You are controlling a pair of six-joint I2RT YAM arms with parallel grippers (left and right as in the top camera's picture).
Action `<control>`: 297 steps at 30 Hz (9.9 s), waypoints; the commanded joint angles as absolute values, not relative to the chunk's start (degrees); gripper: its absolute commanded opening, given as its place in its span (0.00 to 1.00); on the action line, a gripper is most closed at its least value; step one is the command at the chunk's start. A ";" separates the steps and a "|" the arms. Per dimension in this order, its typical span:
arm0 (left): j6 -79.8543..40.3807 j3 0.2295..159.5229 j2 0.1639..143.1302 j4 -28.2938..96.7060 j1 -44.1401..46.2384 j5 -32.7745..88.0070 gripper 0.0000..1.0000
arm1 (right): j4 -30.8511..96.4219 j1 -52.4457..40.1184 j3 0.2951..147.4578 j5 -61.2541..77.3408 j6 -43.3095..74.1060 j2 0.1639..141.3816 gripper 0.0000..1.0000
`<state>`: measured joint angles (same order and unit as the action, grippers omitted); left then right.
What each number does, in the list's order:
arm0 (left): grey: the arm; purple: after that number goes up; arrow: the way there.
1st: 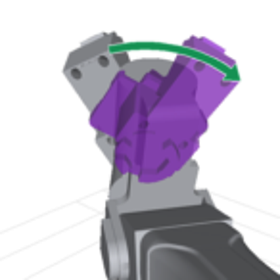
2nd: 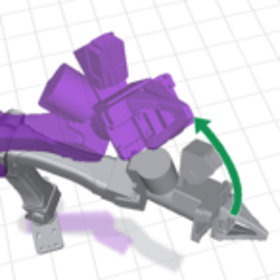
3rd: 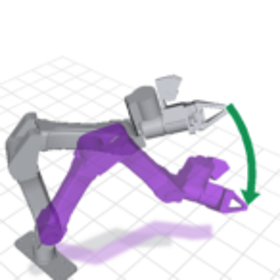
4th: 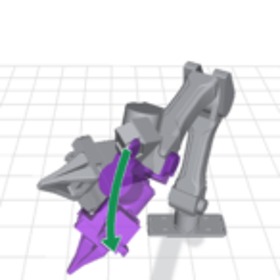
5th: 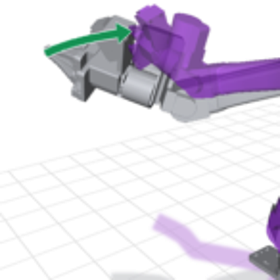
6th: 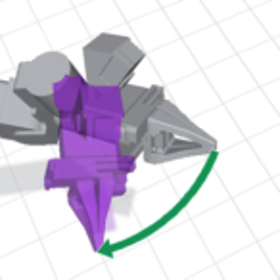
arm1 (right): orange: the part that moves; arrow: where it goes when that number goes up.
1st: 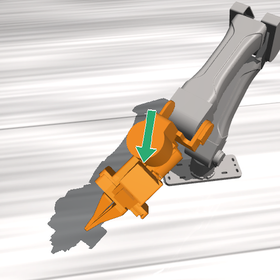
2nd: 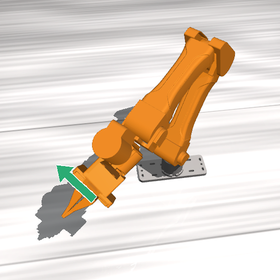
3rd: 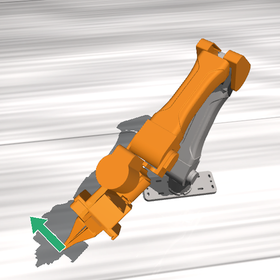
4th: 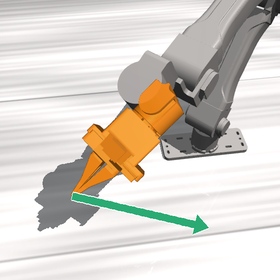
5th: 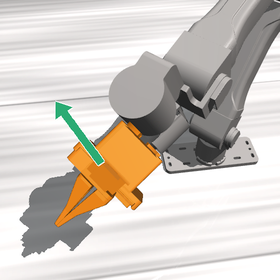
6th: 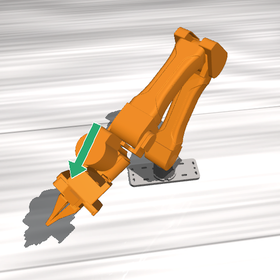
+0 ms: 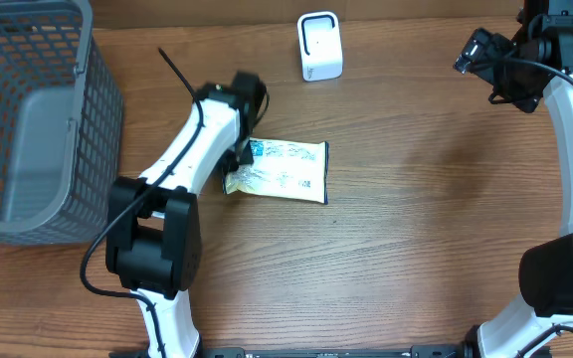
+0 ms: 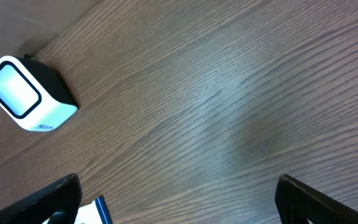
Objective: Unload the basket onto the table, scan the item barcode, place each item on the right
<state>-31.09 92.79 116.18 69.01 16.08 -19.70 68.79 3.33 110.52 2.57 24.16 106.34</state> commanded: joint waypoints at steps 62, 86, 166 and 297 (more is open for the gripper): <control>-30.02 120.29 116.51 83.64 4.51 -13.89 1.00 | 64.79 2.26 110.24 23.00 24.16 106.65 1.00; -30.02 120.29 116.51 83.64 4.47 -13.89 1.00 | 18.17 -34.11 72.97 5.63 39.42 107.04 1.00; -30.02 120.29 116.51 83.59 4.51 -13.89 1.00 | 57.67 -36.69 85.84 -40.97 25.30 95.37 0.04; -27.55 100.95 100.47 71.59 16.99 -17.17 0.04 | 48.66 -5.02 71.81 12.43 23.90 103.72 0.58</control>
<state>-29.80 96.47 104.42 69.19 16.84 -1.58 48.77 -5.28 70.54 13.91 24.99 104.86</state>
